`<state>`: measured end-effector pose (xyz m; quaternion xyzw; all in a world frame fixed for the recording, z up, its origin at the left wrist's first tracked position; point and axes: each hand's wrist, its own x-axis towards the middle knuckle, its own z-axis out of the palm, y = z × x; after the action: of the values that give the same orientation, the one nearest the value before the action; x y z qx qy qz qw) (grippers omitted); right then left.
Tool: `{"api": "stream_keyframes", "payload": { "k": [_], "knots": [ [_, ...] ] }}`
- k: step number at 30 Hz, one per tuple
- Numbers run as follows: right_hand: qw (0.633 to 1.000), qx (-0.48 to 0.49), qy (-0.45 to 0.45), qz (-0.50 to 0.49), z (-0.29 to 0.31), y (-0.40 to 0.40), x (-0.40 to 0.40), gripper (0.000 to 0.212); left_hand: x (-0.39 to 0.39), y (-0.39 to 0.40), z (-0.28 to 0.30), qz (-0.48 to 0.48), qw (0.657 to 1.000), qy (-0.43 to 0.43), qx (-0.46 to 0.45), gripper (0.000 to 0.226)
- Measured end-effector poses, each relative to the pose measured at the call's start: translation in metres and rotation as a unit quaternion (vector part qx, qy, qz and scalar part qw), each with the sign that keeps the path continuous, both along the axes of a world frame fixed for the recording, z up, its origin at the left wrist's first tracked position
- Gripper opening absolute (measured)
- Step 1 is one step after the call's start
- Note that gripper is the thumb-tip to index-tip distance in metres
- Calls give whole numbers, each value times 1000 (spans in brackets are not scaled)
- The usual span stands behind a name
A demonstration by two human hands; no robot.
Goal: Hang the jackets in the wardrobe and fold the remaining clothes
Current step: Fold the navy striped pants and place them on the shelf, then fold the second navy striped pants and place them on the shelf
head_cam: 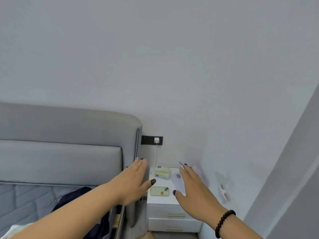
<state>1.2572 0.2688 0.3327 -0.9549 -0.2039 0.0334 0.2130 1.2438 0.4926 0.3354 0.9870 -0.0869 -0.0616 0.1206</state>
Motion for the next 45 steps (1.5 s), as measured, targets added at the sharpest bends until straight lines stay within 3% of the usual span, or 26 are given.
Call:
{"api": "stream_keyframes", "payload": {
  "k": [15, 21, 31, 35, 38, 40, 42, 45],
  "knots": [
    [989, -58, 108, 85, -125, 222, 117, 65, 67, 224, -131, 142, 980, 116, -82, 75],
    [970, -84, 192, 125, -205, 306, 143, 66, 76, 296, -218, 203, 955, 183, -113, 76],
    [926, -69, 363, 81, -366, 400, 194, 38, 87, 352, -340, 286, 914, 236, -166, 77],
    [919, -44, 391, 17, -428, 430, 213, 69, 93, 358, -371, 311, 902, 226, -195, 76],
    [908, -8, 417, -39, -464, 443, 220, 74, 96, 357, -385, 319, 896, 225, -211, 76],
    [901, -9, 430, -53, -479, 445, 223, 60, 97, 355, -391, 316, 896, 228, -213, 76],
    [908, -23, 414, -54, -484, 442, 227, 30, 97, 354, -394, 316, 893, 235, -217, 76],
    [908, 23, 411, -83, -468, 435, 230, 15, 96, 352, -391, 312, 890, 243, -226, 76]
  ]
}}
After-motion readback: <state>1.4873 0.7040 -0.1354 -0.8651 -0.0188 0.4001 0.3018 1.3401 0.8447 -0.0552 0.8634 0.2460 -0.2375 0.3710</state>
